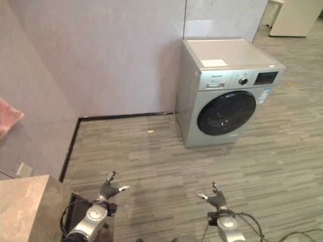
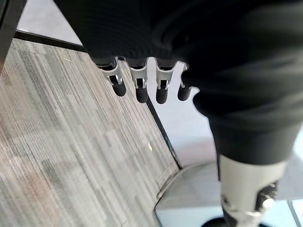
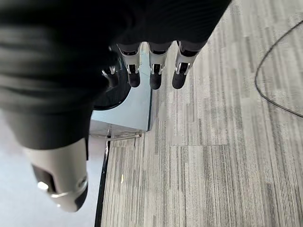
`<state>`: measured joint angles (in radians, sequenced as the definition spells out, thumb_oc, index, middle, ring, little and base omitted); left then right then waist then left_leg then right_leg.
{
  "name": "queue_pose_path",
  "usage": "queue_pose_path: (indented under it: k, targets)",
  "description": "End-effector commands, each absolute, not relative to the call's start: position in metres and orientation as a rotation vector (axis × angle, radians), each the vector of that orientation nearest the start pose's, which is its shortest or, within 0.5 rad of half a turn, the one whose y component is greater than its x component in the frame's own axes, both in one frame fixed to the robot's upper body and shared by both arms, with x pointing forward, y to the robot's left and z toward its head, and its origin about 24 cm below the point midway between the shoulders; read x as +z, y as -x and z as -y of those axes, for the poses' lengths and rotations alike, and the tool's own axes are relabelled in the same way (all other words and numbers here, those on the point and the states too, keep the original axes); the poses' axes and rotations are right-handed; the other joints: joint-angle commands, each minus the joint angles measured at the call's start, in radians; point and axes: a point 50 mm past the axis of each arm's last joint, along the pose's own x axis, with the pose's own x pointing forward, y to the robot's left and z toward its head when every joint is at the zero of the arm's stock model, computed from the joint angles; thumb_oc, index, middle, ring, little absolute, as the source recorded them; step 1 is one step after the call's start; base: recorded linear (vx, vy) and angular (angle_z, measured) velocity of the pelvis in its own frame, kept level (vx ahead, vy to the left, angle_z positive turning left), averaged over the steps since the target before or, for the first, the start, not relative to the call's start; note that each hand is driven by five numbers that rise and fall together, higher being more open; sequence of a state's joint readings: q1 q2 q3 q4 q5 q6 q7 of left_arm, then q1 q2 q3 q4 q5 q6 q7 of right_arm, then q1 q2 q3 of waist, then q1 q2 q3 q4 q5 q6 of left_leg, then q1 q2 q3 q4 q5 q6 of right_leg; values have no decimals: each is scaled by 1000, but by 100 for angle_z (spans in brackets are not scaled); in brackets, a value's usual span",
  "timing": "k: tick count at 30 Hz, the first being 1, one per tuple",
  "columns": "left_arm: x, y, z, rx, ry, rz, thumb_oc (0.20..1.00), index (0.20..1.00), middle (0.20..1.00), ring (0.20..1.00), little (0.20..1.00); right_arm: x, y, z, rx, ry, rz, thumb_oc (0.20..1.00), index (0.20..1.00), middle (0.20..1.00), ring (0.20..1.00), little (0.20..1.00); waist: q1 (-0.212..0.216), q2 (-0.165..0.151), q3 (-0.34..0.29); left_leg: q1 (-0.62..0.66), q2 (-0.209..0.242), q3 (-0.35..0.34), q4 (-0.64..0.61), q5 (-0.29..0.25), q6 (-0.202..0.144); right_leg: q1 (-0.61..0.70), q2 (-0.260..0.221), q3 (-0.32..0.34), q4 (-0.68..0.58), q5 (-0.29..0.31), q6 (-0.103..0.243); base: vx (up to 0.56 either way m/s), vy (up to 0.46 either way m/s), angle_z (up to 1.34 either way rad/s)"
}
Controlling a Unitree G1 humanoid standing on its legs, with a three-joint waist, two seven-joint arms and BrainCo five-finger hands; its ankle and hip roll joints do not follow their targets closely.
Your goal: Put brush and paste in cup on sink, flatten towel.
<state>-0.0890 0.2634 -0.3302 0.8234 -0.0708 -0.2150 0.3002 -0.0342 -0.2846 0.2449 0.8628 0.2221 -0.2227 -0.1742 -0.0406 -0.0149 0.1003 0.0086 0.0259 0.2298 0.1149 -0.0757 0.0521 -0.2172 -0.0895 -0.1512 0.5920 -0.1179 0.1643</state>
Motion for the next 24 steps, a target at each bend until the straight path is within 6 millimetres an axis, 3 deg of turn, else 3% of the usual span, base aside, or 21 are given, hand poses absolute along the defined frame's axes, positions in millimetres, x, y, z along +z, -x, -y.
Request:
queue_pose_path:
  k: [1,4,5,9,13,14,16,19,21,23,24]
  targets:
    - [-70,-224,-191,57,-350,-370,1000,1000,1000,1000,1000,-89,-203,219,-161,207,-509,1000,1000,1000,1000,1000,-15,18,19,74,-36,-2,-49,20,18,-15,-105,-33,40,356,34,200,153,-13]
    - [-72,-219,-199,59,-339,-391,1000,1000,1000,1000,1000,-89,-196,224,-179,182,-513,1000,1000,1000,1000,1000,-38,13,13,106,-51,-9,-79,25,4,-43,-100,-64,-83,331,25,253,40,-6]
    - [-74,-218,-201,64,-339,-403,1000,1000,1000,1000,1000,-91,-194,225,-185,178,-522,1000,1000,1000,1000,1000,-40,3,8,114,-59,-11,-82,16,-2,-40,-115,-84,-190,337,21,265,-50,5]
    - [-73,-223,-202,92,-335,-401,1000,1000,1000,1000,1000,-94,-192,224,-184,194,-542,1000,1000,1000,1000,1000,-56,-14,9,148,-70,-30,-82,-25,-22,-73,-124,-75,-364,360,27,311,-77,5]
    - [-82,-220,-195,92,-312,-445,1000,1000,1000,1000,1000,-97,-189,222,-159,201,-555,1000,1000,1000,1000,1000,-69,-18,-18,192,-33,-59,-50,-41,-62,-14,-38,-55,-406,266,-20,376,-147,38]
    - [-84,-219,-194,97,-303,-454,1000,1000,1000,1000,1000,-97,-189,223,-156,208,-558,1000,1000,1000,1000,1000,-68,-17,-28,184,-24,-61,-33,-17,-75,-3,-29,-67,-418,253,-29,341,-181,57]
    - [-84,-220,-191,97,-270,-457,1000,1000,1000,1000,1000,-95,-189,226,-147,230,-549,1000,1000,1000,1000,1000,-70,-17,-35,127,17,-59,131,81,-132,45,-3,-93,-455,233,-58,319,-219,30]
    - [-78,-229,-191,90,-262,-433,1000,1000,1000,1000,1000,-85,-197,227,-121,269,-502,1000,1000,1000,1000,1000,-59,-51,-2,-20,75,-32,402,198,-181,92,-1,-120,-480,194,-106,233,-247,32]
    - [-76,-234,-189,87,-265,-426,1000,1000,1000,1000,1000,-85,-198,232,-130,296,-504,1000,1000,1000,1000,1000,-47,-64,23,-88,103,12,386,177,-167,126,-10,-131,-499,176,-110,220,-125,17]
    - [-78,-233,-188,89,-270,-433,1000,1000,1000,1000,1000,-84,-197,236,-148,303,-506,1000,1000,1000,1000,1000,-30,-72,27,-183,75,25,308,130,-142,164,-16,-132,-532,170,-99,293,-15,30]
    - [-80,-230,-189,98,-260,-438,1000,1000,1000,1000,1000,-86,-194,239,-162,301,-513,1000,1000,1000,1000,1000,-20,-64,25,-221,65,40,197,119,-129,182,-10,-131,-545,162,-87,236,24,26]
